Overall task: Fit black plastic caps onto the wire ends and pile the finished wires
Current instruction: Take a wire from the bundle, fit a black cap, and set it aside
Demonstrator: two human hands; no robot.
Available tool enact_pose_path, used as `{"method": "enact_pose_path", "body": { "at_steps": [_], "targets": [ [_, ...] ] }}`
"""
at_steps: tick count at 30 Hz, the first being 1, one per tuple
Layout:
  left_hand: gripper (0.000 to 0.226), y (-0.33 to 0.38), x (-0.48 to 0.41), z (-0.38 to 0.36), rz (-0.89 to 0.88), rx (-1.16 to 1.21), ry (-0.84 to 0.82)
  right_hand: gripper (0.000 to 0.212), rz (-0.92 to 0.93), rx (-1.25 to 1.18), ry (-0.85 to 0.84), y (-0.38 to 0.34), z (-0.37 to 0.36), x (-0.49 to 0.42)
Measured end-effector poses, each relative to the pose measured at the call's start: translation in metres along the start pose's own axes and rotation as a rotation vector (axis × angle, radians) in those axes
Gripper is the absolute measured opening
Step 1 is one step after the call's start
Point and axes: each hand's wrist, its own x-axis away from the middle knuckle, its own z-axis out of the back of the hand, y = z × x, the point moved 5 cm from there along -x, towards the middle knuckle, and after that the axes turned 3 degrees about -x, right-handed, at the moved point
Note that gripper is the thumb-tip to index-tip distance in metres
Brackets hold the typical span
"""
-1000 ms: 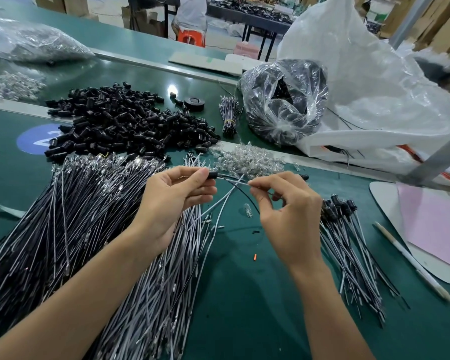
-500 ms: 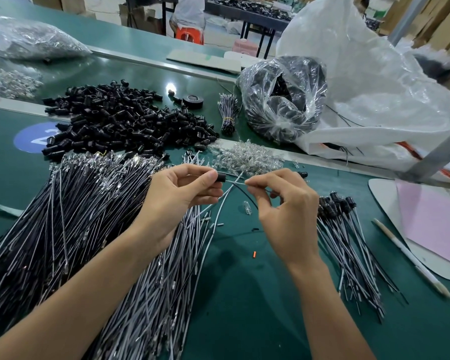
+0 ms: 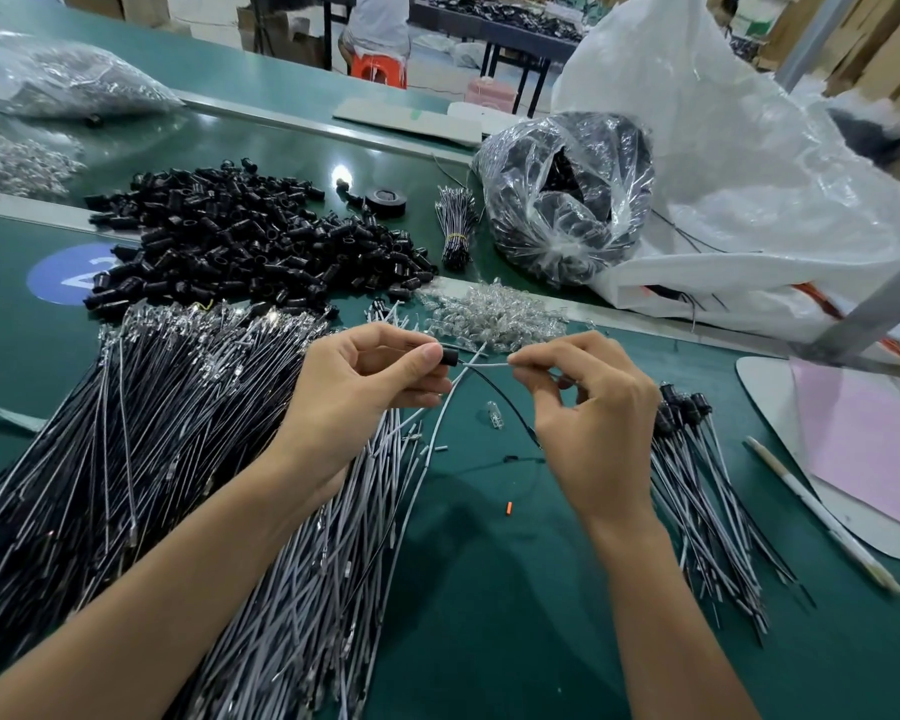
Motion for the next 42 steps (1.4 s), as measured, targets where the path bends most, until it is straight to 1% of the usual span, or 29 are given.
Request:
{"method": "enact_pose_path", "body": {
  "at_steps": [5,9,14,18,23,27,29,32,33,36,38,40,42],
  "targets": [
    [0.024,0.000,0.000,0.000,-0.006,-0.010,-0.002,0.013,-0.029,-0.041,0.024,0.001,0.001,0.000],
    [0.023,0.001,0.000,0.000,-0.007,-0.001,-0.002,0.012,-0.040,-0.038,0.010,0.002,-0.002,0.000],
    [0.022,0.001,0.000,0.000,0.000,0.019,-0.009,0.015,-0.096,-0.111,0.027,0.007,-0.001,0.000],
    [0.022,0.000,0.000,-0.001,-0.004,0.018,-0.019,0.016,-0.084,-0.082,-0.036,0.004,-0.007,0.002],
    [0.023,0.000,0.001,-0.003,-0.009,-0.004,-0.032,0.014,-0.068,-0.089,-0.034,0.002,-0.007,0.001],
    [0.022,-0.002,0.003,-0.009,-0.013,-0.029,-0.059,0.012,-0.037,-0.095,-0.110,-0.007,-0.016,0.005],
    [0.022,-0.002,0.004,-0.009,-0.014,-0.029,-0.057,0.015,-0.035,-0.106,-0.135,-0.008,-0.018,0.004],
    [0.020,-0.001,0.004,-0.009,-0.017,-0.017,-0.060,0.027,-0.082,-0.185,-0.170,-0.007,-0.020,0.003],
    [0.020,0.000,0.004,-0.009,-0.018,-0.014,-0.067,0.026,-0.087,-0.210,-0.179,-0.008,-0.020,0.003],
    [0.019,0.000,0.004,-0.012,-0.002,0.023,-0.098,0.015,-0.077,-0.231,-0.182,-0.008,-0.021,0.003],
    [0.020,0.001,0.004,-0.013,0.012,0.038,-0.117,0.011,-0.094,-0.246,-0.177,-0.006,-0.019,0.003],
    [0.021,0.003,0.005,-0.013,-0.006,-0.001,-0.109,0.010,-0.123,-0.267,-0.177,-0.005,-0.019,0.003],
    [0.023,0.005,0.005,-0.012,-0.049,-0.064,-0.066,0.009,-0.150,-0.287,-0.174,-0.006,-0.018,0.003]
  ]
}}
